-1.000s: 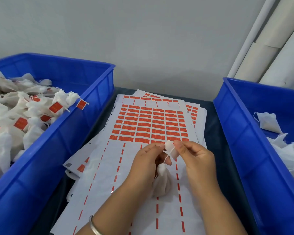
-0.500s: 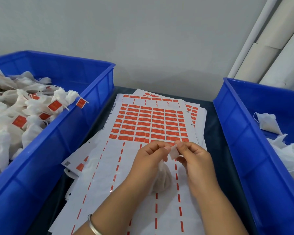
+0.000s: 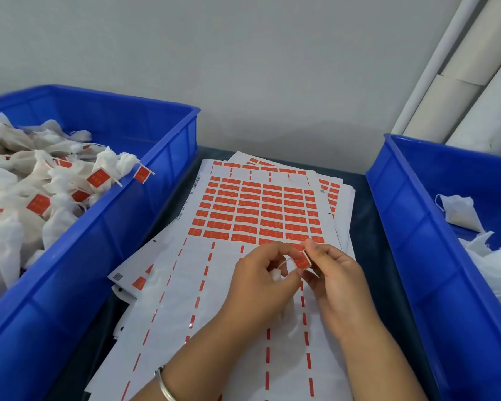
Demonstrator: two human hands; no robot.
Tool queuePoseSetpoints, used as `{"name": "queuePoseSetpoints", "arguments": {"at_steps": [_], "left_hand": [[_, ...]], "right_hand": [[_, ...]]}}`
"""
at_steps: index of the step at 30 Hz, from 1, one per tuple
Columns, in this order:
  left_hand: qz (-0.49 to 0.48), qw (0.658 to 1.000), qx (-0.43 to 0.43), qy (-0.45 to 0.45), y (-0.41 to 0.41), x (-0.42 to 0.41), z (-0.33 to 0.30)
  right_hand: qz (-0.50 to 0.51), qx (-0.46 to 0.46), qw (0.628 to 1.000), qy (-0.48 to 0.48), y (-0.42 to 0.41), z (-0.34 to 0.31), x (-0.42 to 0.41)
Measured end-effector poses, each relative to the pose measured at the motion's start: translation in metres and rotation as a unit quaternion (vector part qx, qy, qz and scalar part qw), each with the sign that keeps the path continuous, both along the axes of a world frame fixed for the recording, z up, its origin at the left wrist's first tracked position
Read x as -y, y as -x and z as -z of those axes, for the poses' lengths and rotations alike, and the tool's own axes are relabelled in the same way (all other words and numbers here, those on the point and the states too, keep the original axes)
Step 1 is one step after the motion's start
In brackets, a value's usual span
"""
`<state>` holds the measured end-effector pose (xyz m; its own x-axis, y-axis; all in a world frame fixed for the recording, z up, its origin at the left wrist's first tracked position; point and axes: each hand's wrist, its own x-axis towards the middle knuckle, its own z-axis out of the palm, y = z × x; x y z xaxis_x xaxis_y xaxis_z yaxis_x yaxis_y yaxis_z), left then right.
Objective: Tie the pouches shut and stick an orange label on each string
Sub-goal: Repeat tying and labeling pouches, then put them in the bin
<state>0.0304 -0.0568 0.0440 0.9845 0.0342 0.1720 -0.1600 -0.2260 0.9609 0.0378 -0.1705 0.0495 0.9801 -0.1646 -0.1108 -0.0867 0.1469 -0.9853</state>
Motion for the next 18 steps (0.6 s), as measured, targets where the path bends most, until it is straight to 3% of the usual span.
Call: {"name": "queuePoseSetpoints", "arguments": {"at_steps": [7, 13, 18], "left_hand": [[-0.022, 0.999, 0.027, -0.015, -0.0018, -0.0019, 0.0031], [-0.014, 0.990, -0.013, 0.139, -0.0037, -0.0053, 0.0007], [-0.046, 0.993, -0.016, 0.106, -0.0067, -0.0059, 0.0011]], "right_hand": [[-0.045, 0.012, 0.999, -0.019, -0.0024, 0.0021, 0.0021], [-0.062, 0.048, 0.995, 0.063, -0.0015, -0.0005, 0.0012], [-0.058, 0.074, 0.989, 0.113, 0.0013, -0.0017, -0.0017]]}}
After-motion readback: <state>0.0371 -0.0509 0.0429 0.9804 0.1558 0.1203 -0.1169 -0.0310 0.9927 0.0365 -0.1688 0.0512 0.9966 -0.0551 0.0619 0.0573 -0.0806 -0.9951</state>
